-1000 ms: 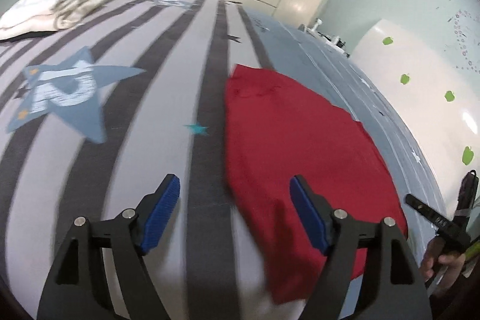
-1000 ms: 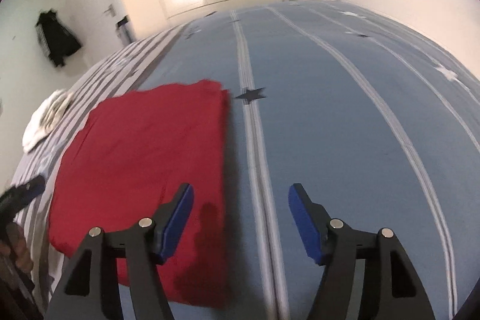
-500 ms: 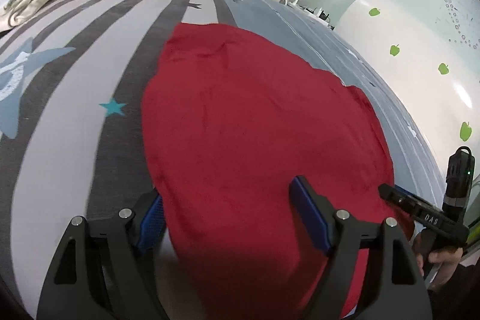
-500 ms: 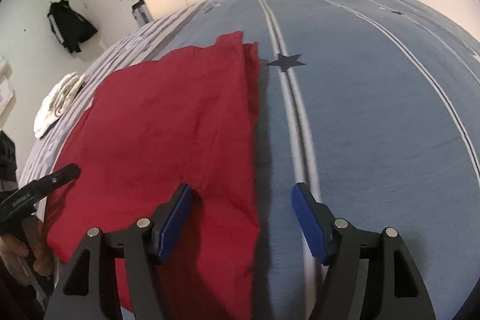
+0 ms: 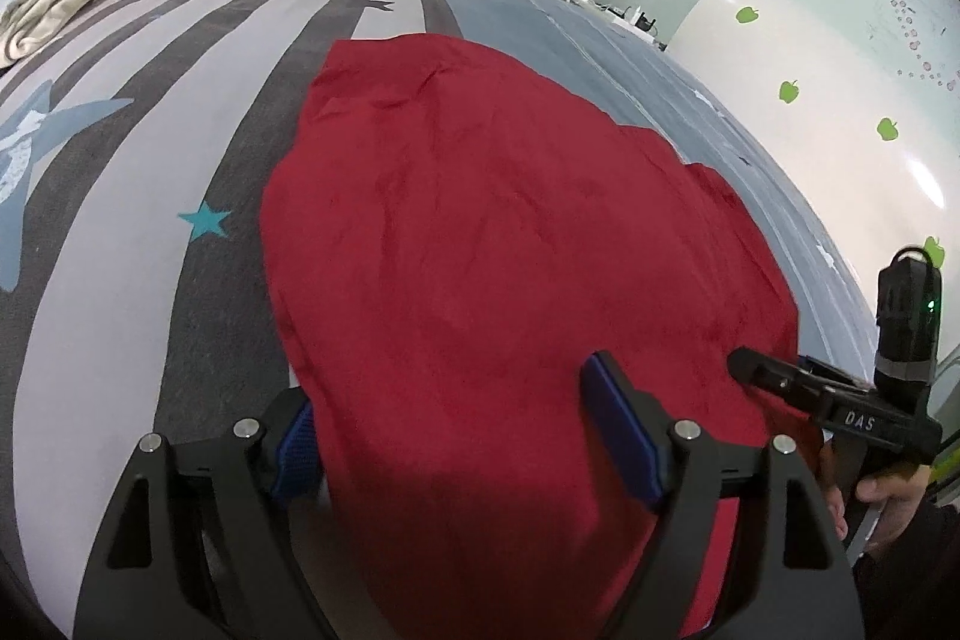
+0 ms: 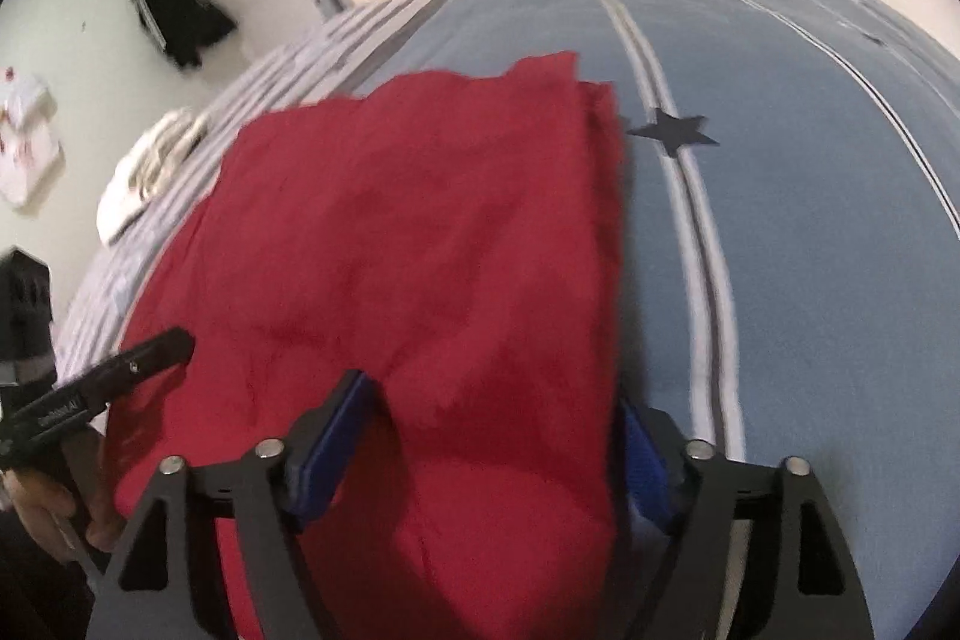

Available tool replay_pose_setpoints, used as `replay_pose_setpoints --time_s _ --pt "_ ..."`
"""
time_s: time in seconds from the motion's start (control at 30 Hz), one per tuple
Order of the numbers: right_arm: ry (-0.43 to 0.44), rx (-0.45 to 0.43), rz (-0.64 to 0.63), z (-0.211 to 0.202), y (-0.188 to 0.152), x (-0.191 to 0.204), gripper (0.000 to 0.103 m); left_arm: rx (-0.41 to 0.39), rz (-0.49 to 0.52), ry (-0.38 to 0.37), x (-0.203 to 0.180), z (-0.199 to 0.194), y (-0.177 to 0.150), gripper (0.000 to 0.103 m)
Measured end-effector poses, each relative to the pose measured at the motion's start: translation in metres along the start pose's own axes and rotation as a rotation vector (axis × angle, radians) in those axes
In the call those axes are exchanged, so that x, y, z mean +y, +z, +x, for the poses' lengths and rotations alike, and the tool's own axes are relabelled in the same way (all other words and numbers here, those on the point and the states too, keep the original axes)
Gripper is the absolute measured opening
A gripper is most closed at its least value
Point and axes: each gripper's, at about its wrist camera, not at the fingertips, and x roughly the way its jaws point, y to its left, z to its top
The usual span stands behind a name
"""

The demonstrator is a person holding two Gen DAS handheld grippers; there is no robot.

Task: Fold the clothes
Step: 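Grasp the red shorts with both grippers and lift them up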

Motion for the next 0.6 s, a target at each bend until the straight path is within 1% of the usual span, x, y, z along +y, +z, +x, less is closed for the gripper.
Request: replay_pose_setpoints --time_s 0.07,0.1,0.17,0.23,0.27,0.3,0.33,0.4,0.43,0.5,0.6 --pt "0.034 0.009 0.022 0.000 -0.001 -0.004 0.076 0.005 0.009 0.002 -0.002 0.003 0.001 0.077" --pt "0.056 0.012 0.037 0.000 -0.002 -0.006 0.074 0.007 0.012 -0.001 -0.002 0.003 0.000 0.077" --pt "0.100 0.017 0.067 -0.001 -0.006 -0.012 0.059 0.007 0.015 -0.011 -0.001 0.003 0.000 0.067" --pt "0.144 0.023 0.098 -0.001 -0.010 -0.017 0.029 0.007 0.018 -0.022 -0.002 0.003 -0.001 0.043" --pt "0.166 0.026 0.113 -0.002 -0.011 -0.020 0.026 0.007 0.020 -0.027 -0.005 0.003 -0.001 0.037" --pt "0.181 0.025 0.122 -0.002 -0.013 -0.021 0.023 0.007 0.021 -0.031 -0.007 0.003 -0.002 0.027" --pt "0.174 0.013 0.114 -0.002 -0.016 -0.019 0.021 0.007 0.023 -0.036 -0.009 0.004 -0.002 0.019" --pt "0.165 -0.006 0.104 -0.002 -0.017 -0.012 0.014 0.008 0.027 -0.046 -0.013 0.004 -0.003 0.009" --pt "0.154 -0.019 0.098 -0.002 -0.015 -0.007 0.012 0.008 0.029 -0.051 -0.016 0.005 -0.003 0.006" --pt "0.118 -0.062 0.069 -0.008 -0.015 0.003 0.009 -0.002 0.031 -0.051 -0.019 0.003 -0.003 0.004" --pt "0.104 -0.107 0.049 -0.022 -0.009 0.013 0.007 -0.060 0.036 -0.031 -0.023 -0.013 -0.001 0.003"
